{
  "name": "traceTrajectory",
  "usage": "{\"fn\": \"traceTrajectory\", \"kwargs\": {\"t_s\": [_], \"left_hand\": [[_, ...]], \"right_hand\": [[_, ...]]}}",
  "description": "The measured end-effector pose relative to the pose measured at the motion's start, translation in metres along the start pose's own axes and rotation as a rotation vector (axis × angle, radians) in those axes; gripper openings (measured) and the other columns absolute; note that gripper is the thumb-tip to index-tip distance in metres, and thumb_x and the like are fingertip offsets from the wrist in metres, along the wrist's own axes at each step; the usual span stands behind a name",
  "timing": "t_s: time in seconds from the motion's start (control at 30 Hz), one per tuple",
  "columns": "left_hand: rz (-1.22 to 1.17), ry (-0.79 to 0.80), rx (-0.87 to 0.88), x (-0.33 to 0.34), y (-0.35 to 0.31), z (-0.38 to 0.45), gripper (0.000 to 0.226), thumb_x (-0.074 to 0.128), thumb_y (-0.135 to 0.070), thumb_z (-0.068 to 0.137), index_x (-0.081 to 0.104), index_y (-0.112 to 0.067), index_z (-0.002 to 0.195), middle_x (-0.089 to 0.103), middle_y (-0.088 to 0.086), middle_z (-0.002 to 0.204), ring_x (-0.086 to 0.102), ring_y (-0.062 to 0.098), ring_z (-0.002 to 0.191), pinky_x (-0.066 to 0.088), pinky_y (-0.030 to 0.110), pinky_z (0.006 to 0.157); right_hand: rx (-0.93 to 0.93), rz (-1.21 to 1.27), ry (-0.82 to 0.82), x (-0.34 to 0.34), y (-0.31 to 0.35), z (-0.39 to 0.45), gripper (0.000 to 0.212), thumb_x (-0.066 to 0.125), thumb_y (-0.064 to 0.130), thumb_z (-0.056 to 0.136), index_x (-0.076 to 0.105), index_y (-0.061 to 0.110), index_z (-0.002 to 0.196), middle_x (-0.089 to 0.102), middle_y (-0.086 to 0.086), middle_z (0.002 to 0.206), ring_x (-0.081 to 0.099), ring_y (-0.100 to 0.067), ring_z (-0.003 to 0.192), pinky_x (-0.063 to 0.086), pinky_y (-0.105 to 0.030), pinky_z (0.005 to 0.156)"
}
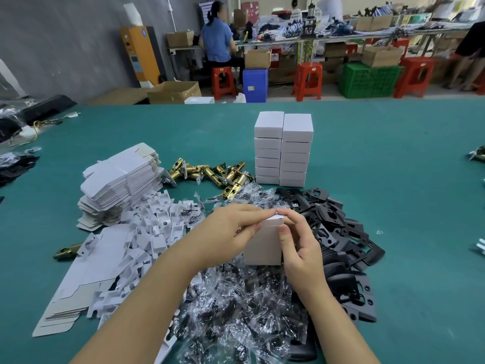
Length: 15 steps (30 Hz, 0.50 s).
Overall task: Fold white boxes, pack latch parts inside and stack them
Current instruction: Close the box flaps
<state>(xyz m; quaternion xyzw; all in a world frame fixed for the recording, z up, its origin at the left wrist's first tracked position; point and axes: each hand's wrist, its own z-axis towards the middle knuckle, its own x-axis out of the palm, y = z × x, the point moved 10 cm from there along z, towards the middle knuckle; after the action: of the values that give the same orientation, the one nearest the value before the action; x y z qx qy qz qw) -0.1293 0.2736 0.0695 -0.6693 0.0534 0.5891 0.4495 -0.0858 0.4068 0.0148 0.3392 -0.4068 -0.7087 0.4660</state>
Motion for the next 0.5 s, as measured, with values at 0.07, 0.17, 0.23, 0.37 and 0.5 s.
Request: {"fn": "traceTrajectory", "kwargs": {"t_s": [0.07, 0.17, 0.23, 0.37, 0.5], "left_hand": [[0.020, -0.002, 0.006, 0.000, -0.001, -0.001, 0.042, 0.049, -0.021, 0.108, 0.054, -0.039, 0.146, 0.063, -0.019, 0.131, 0.052, 0.001, 0.122, 0.046, 0.029, 0.104], [0.065, 0.002, 0.030, 0.001, -0.004, -0.001, 0.044, 0.047, -0.016, 0.108, 0.051, -0.033, 0.149, 0.065, -0.007, 0.129, 0.055, 0.011, 0.119, 0.047, 0.034, 0.100], [0.098, 0.012, 0.049, 0.003, -0.007, -0.001, 0.045, 0.045, -0.016, 0.108, 0.049, -0.030, 0.151, 0.064, -0.003, 0.131, 0.055, 0.014, 0.120, 0.046, 0.036, 0.100], [0.114, 0.031, 0.037, 0.007, -0.004, 0.000, 0.047, 0.043, -0.018, 0.109, 0.044, -0.034, 0.154, 0.056, -0.007, 0.140, 0.051, 0.011, 0.125, 0.043, 0.033, 0.105], [0.059, 0.027, 0.013, 0.008, 0.004, 0.001, 0.049, 0.042, -0.018, 0.109, 0.043, -0.043, 0.151, 0.057, -0.013, 0.129, 0.052, 0.006, 0.117, 0.045, 0.031, 0.101]], "right_hand": [[-0.049, -0.025, -0.021, -0.001, 0.006, 0.000, 0.028, 0.050, 0.035, 0.102, 0.056, 0.051, 0.125, 0.065, 0.018, 0.116, 0.064, -0.009, 0.106, 0.050, -0.014, 0.081], [-0.180, -0.101, -0.056, -0.004, 0.017, 0.000, 0.027, 0.051, 0.023, 0.102, 0.059, 0.034, 0.125, 0.059, 0.009, 0.126, 0.060, -0.018, 0.120, 0.050, -0.028, 0.099], [-0.199, -0.107, -0.067, -0.006, 0.017, 0.000, 0.024, 0.051, 0.021, 0.102, 0.060, 0.030, 0.123, 0.059, 0.009, 0.125, 0.059, -0.018, 0.120, 0.050, -0.030, 0.100], [-0.169, -0.088, -0.072, -0.007, 0.014, 0.000, 0.030, 0.055, 0.013, 0.100, 0.060, 0.035, 0.121, 0.060, 0.012, 0.123, 0.060, -0.020, 0.120, 0.051, -0.034, 0.101], [-0.134, -0.066, -0.067, -0.008, 0.012, 0.000, 0.027, 0.056, 0.016, 0.099, 0.064, 0.036, 0.115, 0.060, 0.016, 0.125, 0.060, -0.017, 0.122, 0.050, -0.029, 0.100]]}}
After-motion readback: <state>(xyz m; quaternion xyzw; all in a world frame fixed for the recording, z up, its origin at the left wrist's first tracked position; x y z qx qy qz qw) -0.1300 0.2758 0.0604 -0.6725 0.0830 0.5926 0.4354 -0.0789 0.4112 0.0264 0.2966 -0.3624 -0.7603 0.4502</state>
